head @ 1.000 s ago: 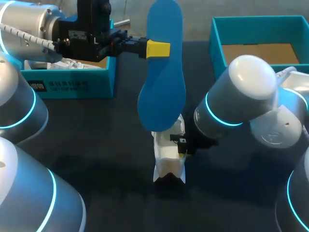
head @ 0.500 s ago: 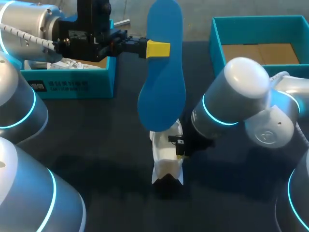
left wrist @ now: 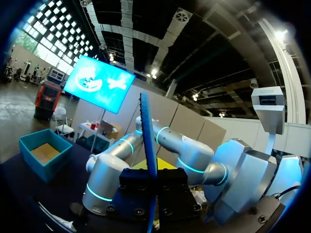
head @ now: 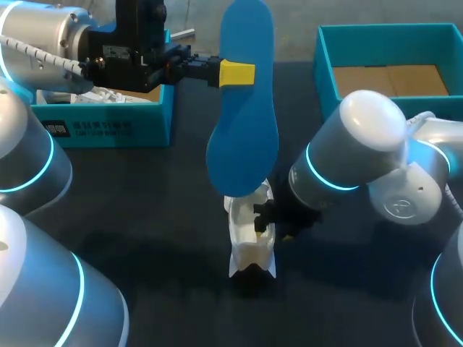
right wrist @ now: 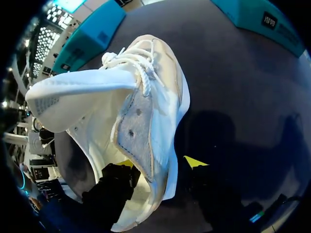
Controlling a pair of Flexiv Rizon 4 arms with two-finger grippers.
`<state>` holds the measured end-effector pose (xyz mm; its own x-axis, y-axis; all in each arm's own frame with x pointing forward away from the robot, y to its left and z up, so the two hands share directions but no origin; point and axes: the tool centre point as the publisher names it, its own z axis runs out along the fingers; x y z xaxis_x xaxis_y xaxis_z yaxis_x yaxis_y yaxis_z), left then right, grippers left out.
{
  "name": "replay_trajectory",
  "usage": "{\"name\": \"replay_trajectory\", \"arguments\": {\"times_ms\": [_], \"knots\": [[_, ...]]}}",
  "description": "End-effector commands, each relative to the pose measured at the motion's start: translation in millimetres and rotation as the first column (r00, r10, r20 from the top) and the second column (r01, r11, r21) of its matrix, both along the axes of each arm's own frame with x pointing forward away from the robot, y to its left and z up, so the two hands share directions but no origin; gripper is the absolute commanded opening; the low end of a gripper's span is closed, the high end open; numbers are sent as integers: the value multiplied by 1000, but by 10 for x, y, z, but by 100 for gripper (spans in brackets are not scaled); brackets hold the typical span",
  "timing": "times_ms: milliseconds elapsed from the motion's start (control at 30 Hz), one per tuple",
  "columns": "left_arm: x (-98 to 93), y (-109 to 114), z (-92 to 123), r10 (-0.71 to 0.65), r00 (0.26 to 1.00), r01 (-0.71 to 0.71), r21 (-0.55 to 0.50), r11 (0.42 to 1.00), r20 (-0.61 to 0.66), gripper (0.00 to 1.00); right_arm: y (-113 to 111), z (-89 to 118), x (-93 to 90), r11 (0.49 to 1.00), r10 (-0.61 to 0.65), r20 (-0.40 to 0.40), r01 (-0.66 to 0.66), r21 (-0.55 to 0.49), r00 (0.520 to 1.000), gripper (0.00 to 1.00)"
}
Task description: Take the shoe out of the shoebox, open the shoe tongue, remove and reinsert the insole, then place the shoe into the shoebox
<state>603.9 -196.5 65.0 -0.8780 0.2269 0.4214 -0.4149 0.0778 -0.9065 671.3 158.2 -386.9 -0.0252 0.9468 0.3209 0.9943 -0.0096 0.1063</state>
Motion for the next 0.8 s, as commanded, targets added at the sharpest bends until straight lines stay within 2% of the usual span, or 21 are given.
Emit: {"name": "replay_trajectory", "arguments": {"times_ms": [33, 167, 267, 367, 433, 467, 800], "knots": [[-4, -5, -4, 1, 1000, -1, -1, 1000, 0, 0, -12, 121, -27, 1000, -3, 15, 3, 2, 1000, 100], [-4, -5, -4, 1, 1000, -1, -1, 1000, 0, 0, -29, 345, -28, 999, -22, 18, 21, 27, 1000, 100], [-4, -5, -4, 1, 1000, -1, -1, 1000, 0, 0, -75, 538, -22, 994, -53, 3, 52, 91, 999, 100], [-4, -5, -4, 1, 1000, -1, -1, 1000, 0, 0, -136, 687, -17, 980, -74, -49, 81, 184, 996, 100], [-4, -5, -4, 1, 1000, -1, -1, 1000, 0, 0, -177, 785, -18, 940, -63, -84, 87, 331, 995, 100], [-4, -5, -4, 1, 1000, -1, -1, 1000, 0, 0, -192, 835, -23, 926, -51, -84, 79, 368, 995, 100], [-4, -5, -4, 1, 1000, -1, -1, 1000, 0, 0, -192, 835, -23, 926, -51, -84, 79, 368, 995, 100]]}}
